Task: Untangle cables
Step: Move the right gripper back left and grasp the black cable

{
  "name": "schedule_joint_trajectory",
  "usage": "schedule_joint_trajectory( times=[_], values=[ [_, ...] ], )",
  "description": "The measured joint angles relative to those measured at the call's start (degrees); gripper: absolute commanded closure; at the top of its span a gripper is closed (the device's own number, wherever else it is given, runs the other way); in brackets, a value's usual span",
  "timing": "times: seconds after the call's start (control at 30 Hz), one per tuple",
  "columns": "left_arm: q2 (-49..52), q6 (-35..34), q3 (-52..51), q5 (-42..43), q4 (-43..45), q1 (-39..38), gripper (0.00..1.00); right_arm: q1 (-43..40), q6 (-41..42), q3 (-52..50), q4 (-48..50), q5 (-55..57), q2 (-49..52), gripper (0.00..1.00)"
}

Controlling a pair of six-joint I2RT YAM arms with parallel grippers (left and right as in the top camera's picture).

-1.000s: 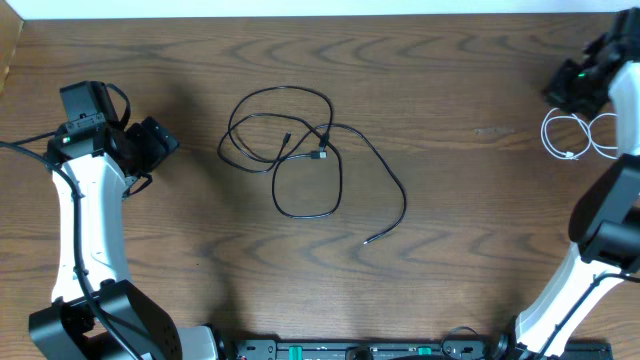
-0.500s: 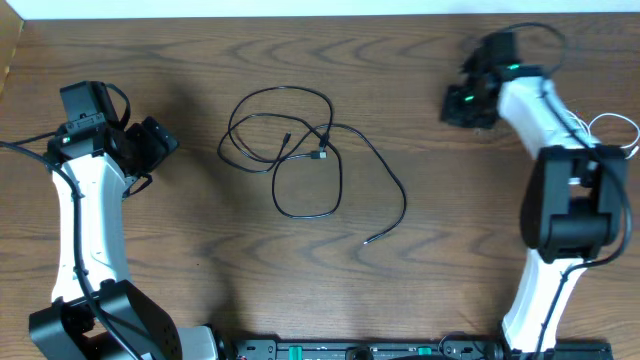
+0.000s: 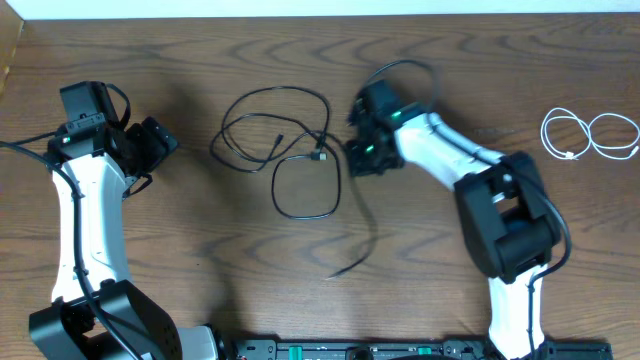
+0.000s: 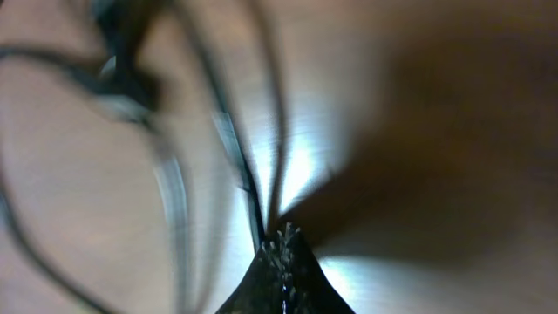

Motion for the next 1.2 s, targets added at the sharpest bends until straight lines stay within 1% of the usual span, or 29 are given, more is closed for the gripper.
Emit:
schedule_joint_trajectory(
  times=[0.2, 0.37, 0.5, 0.57, 0.63, 0.73, 0.8, 0.83, 0.87, 1.03, 1.13, 1.2],
  values=[
    [0.0, 0.0, 0.0, 0.0, 0.0, 0.0, 0.02, 8.0, 0.0, -0.5, 1.1, -2.5, 0.0, 0.99],
    [0.0, 0.0, 0.0, 0.0, 0.0, 0.0, 0.02, 9.5, -0.1, 1.2, -3.5, -2.0, 0.0, 0.99],
    [0.0, 0.0, 0.0, 0.0, 0.0, 0.0, 0.02, 8.5, -3.0, 8.8, -9.2, -1.3, 0.0, 0.99],
    [0.0, 0.0, 0.0, 0.0, 0.0, 0.0, 0.02, 8.1, -5.3, 13.3, -10.1, -1.1, 0.0, 0.99],
    [0.0, 0.0, 0.0, 0.0, 0.0, 0.0, 0.02, 8.0, -7.9, 17.3, -9.2, -1.0, 0.0, 0.99],
    [0.0, 0.0, 0.0, 0.0, 0.0, 0.0, 0.02, 8.1, -10.6, 19.8, -4.5, -1.0, -0.2, 0.98],
    [0.0, 0.0, 0.0, 0.0, 0.0, 0.0, 0.02, 8.1, -11.6, 19.9, -0.6, -0.9, -0.2, 0.96],
    [0.0, 0.0, 0.0, 0.0, 0.0, 0.0, 0.02, 8.1, -12.0, 19.8, 1.0, -0.5, -0.2, 0.91],
    [0.0, 0.0, 0.0, 0.0, 0.0, 0.0, 0.02, 8.1, -12.3, 19.8, 2.6, 0.0, -0.2, 0.83],
    [0.0, 0.0, 0.0, 0.0, 0.0, 0.0, 0.02, 8.2, -13.4, 19.8, 6.4, 2.3, 0.2, 0.79],
    [0.0, 0.0, 0.0, 0.0, 0.0, 0.0, 0.02, 8.5, -13.5, 19.8, 7.6, 3.0, 1.5, 0.73],
    [0.0, 0.0, 0.0, 0.0, 0.0, 0.0, 0.02, 8.8, -13.6, 19.8, 8.2, 3.1, 2.9, 0.7]
  ],
)
